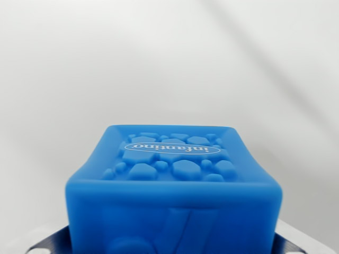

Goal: Stack cube

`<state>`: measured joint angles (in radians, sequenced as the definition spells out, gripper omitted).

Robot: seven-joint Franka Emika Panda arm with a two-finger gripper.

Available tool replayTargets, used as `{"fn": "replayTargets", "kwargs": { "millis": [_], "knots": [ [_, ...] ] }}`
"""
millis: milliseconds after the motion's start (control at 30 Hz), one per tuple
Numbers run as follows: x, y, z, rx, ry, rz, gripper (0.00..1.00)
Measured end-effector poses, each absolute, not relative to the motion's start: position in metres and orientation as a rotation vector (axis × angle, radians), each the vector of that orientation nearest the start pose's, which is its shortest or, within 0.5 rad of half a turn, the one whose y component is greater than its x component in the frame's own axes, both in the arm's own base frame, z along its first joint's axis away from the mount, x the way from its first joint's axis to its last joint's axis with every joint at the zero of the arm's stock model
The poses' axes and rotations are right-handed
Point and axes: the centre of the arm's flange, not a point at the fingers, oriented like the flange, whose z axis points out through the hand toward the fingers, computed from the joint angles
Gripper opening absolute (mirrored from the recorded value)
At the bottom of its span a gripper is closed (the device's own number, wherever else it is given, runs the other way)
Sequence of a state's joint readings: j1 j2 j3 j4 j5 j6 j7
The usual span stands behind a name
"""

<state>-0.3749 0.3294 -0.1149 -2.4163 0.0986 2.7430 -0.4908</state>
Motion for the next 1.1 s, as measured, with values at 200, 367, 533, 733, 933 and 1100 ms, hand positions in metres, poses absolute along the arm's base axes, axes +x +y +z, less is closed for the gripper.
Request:
{"fn": "replayTargets", "kwargs": {
  "millis": [200, 367, 533, 733, 933, 1100],
  "knots": [
    [0.431, -0.237, 0.194, -3.139, 0.132, -0.004, 0.0],
    [0.431, -0.237, 0.208, -3.138, 0.131, -0.004, 0.0],
    [0.431, -0.238, 0.223, -3.138, 0.132, -0.006, 0.0],
    [0.431, -0.237, 0.241, -3.138, 0.137, -0.01, 0.0],
    [0.434, -0.232, 0.24, -3.134, 0.193, -0.003, 0.0],
    [0.436, -0.227, 0.24, -3.131, 0.234, -0.003, 0.0]
  ]
}}
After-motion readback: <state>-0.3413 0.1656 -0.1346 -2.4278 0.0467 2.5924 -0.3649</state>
